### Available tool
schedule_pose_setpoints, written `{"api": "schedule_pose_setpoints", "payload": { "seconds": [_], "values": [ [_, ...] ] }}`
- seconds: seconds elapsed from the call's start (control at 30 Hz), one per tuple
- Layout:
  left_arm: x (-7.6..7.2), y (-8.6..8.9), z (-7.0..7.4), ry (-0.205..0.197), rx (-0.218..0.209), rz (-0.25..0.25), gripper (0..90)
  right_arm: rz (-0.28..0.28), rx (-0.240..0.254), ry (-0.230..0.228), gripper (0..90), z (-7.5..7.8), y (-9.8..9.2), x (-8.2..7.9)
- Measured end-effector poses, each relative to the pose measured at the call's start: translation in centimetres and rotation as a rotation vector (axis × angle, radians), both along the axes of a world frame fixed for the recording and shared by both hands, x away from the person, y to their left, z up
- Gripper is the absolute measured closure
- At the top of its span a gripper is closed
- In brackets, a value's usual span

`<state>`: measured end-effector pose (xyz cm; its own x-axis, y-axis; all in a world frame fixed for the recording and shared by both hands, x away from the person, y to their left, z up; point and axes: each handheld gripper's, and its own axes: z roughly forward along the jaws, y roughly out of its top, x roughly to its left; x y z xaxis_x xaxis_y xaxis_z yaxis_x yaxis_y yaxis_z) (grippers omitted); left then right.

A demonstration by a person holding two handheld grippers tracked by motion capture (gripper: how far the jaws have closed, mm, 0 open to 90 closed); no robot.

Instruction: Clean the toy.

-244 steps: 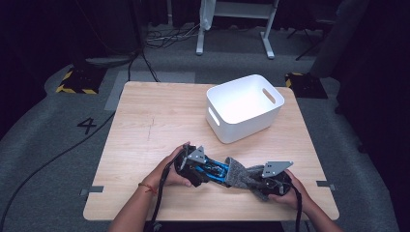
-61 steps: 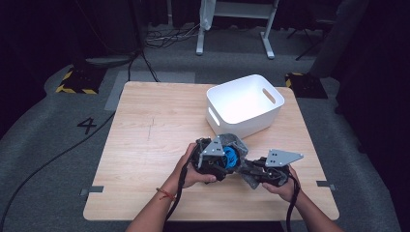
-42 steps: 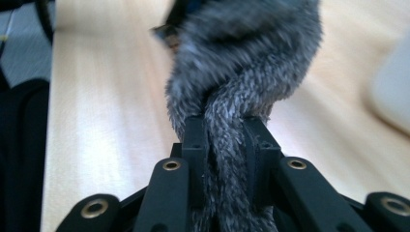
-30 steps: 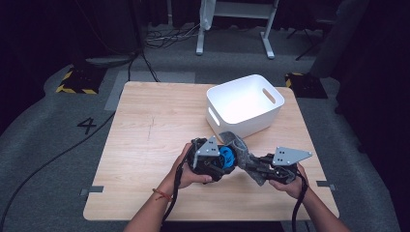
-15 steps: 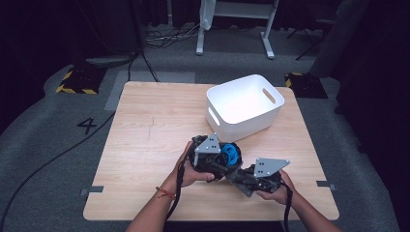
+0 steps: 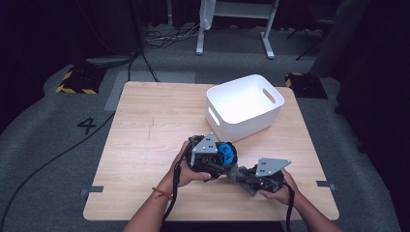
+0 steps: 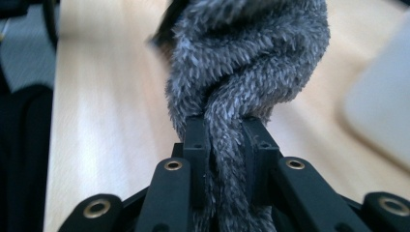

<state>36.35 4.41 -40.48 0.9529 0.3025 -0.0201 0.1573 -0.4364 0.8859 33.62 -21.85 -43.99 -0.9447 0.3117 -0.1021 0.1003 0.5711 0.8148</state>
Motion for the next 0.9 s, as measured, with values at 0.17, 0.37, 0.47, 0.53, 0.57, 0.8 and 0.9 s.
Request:
{"api": "schedule_pose_setpoints", "payload": {
  "seconds": [0.17, 0.37, 0.47, 0.53, 0.57, 0.8, 0.9],
  "values": [
    [-0.1, 0.0, -0.2, 0.005, -0.003, 0.002, 24.5, -0.054, 0.085, -0.032, 75.6, 1.9, -0.8, 0.8],
    [0.0, -0.6, -0.2, 0.005, -0.014, -0.005, 24.6, 0.035, 0.043, -0.039, 75.6, 1.2, 1.2, -0.1],
    [0.1, -0.7, 0.0, -0.009, -0.009, 0.014, 24.6, 0.071, 0.009, -0.020, 75.6, 0.1, 2.2, -0.5],
    [0.2, -0.6, 0.1, -0.004, -0.027, 0.021, 24.5, 0.097, -0.015, -0.003, 75.7, -0.7, 2.8, -0.7],
    [0.3, -0.7, 0.2, -0.004, -0.029, 0.026, 24.5, 0.110, -0.032, 0.004, 75.7, -1.1, 3.1, -0.8],
    [0.2, -0.8, 0.7, -0.015, -0.043, 0.024, 24.6, 0.156, -0.090, 0.031, 75.7, -2.6, 4.3, -1.6],
    [0.1, -0.4, 0.9, -0.013, -0.051, 0.024, 24.6, 0.140, -0.109, 0.053, 75.7, -3.2, 3.9, -1.2]
  ]
}}
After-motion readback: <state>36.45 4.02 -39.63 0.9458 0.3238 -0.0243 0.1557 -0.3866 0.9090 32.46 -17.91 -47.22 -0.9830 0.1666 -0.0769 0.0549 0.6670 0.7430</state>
